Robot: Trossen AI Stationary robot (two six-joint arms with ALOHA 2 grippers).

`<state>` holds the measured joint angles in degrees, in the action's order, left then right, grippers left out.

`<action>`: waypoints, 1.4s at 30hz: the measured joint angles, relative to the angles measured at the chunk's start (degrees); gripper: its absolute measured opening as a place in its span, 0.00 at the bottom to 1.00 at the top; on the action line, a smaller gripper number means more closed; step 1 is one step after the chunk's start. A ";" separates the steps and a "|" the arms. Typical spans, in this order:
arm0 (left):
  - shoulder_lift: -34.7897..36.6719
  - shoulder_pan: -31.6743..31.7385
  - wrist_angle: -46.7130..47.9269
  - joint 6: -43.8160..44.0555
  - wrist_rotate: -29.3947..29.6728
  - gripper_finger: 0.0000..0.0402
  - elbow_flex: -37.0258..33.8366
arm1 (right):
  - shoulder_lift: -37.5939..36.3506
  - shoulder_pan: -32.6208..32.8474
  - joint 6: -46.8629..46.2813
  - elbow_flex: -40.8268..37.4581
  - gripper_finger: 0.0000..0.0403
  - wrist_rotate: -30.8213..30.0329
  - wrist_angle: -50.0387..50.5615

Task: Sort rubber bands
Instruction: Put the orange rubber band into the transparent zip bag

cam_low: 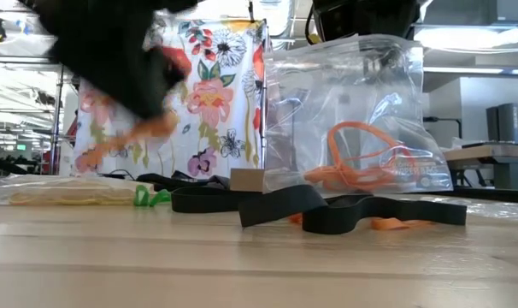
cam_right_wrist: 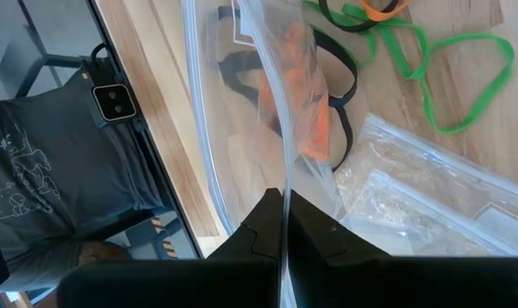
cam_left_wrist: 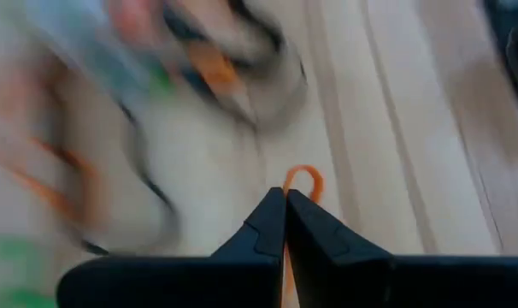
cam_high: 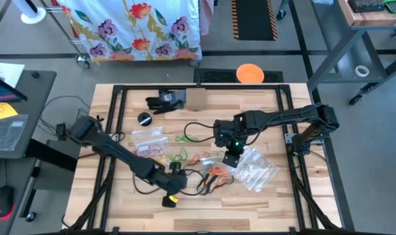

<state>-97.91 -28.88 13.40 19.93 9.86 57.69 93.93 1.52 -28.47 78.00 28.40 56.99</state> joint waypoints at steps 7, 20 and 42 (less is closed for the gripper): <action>8.96 3.75 -11.12 -15.39 19.44 0.00 0.11 | 0.00 0.02 0.31 0.00 0.01 0.02 -0.13; 8.94 16.94 -28.44 -29.57 8.27 0.00 0.15 | 0.02 -0.53 0.48 0.00 0.01 0.07 -3.43; -3.59 18.56 -42.04 -30.62 5.02 0.00 3.95 | 0.07 -6.28 3.68 0.04 0.01 -1.57 -6.94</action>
<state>-101.50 -10.31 -28.64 -10.70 14.88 61.64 94.00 -4.76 -24.79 78.04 26.84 50.05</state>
